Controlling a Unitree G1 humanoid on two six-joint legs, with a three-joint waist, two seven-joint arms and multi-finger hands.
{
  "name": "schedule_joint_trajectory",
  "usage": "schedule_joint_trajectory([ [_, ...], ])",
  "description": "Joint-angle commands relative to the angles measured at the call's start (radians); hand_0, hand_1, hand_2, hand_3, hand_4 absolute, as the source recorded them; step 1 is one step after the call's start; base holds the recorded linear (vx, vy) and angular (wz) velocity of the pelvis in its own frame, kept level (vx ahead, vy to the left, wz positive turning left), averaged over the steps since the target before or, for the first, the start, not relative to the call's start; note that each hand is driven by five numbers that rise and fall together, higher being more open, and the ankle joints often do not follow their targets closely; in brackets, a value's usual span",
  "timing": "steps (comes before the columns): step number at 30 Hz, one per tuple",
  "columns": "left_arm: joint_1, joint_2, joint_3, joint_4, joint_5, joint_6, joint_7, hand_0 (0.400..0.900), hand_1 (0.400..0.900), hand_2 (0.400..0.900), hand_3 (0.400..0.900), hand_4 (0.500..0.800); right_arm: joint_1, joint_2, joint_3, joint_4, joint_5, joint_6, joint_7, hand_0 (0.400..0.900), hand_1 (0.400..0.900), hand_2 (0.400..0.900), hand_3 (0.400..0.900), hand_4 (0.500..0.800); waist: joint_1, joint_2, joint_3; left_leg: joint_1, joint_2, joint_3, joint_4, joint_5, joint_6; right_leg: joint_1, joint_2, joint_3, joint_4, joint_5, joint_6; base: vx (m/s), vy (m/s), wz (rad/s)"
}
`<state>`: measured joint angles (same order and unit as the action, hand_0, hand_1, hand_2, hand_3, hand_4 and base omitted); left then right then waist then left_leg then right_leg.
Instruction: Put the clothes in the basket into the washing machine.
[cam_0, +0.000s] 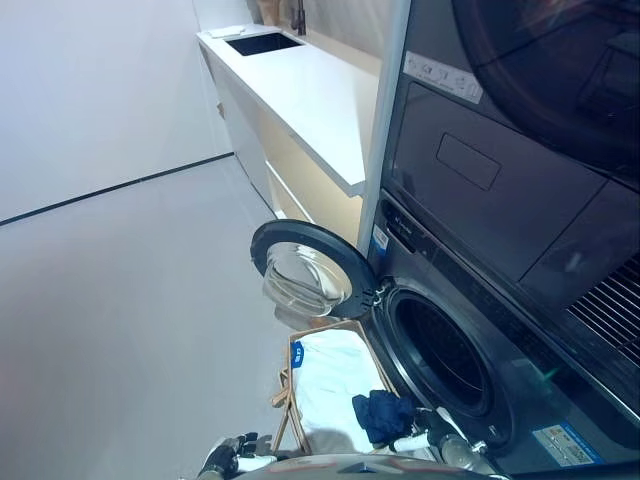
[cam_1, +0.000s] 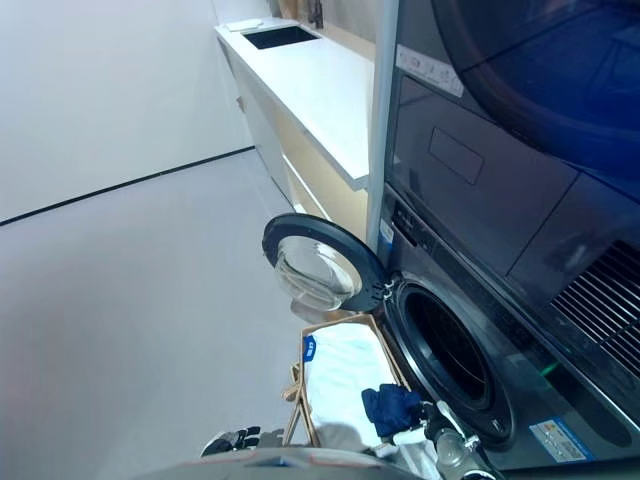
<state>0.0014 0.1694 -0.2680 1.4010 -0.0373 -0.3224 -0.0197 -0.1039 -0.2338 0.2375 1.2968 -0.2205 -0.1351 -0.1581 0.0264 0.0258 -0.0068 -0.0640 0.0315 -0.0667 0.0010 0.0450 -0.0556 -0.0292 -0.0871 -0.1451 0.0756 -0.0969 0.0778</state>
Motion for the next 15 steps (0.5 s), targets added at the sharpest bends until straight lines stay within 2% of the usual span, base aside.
schedule_joint_trajectory([
  [1,-0.055,0.028,0.044,0.042,0.011,-0.020,0.039,0.900,0.900,0.900,0.900,0.800,-0.098,-0.006,0.030,-0.020,-0.021,-0.023,-0.052,0.900,0.900,0.900,0.900,0.800,0.018,-0.057,0.033,-0.050,-0.077,-0.001,-0.010,-0.045,0.063,-0.070,-0.018,0.054,-0.079,0.145,0.003,-0.07,0.000,0.09],
  [7,-0.099,0.006,-0.011,0.005,-0.012,-0.026,0.066,0.900,0.900,0.900,0.900,0.800,-0.229,-0.056,0.054,0.038,-0.003,-0.016,-0.082,0.900,0.900,0.900,0.900,0.800,0.043,-0.018,0.134,-0.169,-0.090,-0.010,0.048,-0.034,0.064,-0.176,-0.035,0.040,-0.036,0.156,-0.004,-0.10,0.018,0.13],
  [10,-0.143,-0.001,-0.033,-0.022,-0.040,-0.027,0.078,0.900,0.900,0.900,0.900,0.800,-0.331,-0.105,0.065,0.076,0.009,-0.008,-0.103,0.900,0.900,0.900,0.900,0.800,0.056,0.018,0.212,-0.271,-0.100,-0.011,0.112,-0.031,0.060,-0.280,-0.042,0.032,0.033,0.147,-0.015,-0.17,0.043,0.20],
  [15,-0.160,-0.004,-0.050,-0.099,-0.085,-0.037,0.094,0.900,0.900,0.900,0.900,0.800,-0.439,-0.169,0.085,0.100,0.022,-0.002,-0.137,0.900,0.900,0.900,0.900,0.800,0.087,0.069,0.275,-0.402,-0.112,-0.011,0.180,-0.026,0.054,-0.431,-0.047,0.031,0.126,0.135,-0.033,-0.11,0.030,0.09],
])
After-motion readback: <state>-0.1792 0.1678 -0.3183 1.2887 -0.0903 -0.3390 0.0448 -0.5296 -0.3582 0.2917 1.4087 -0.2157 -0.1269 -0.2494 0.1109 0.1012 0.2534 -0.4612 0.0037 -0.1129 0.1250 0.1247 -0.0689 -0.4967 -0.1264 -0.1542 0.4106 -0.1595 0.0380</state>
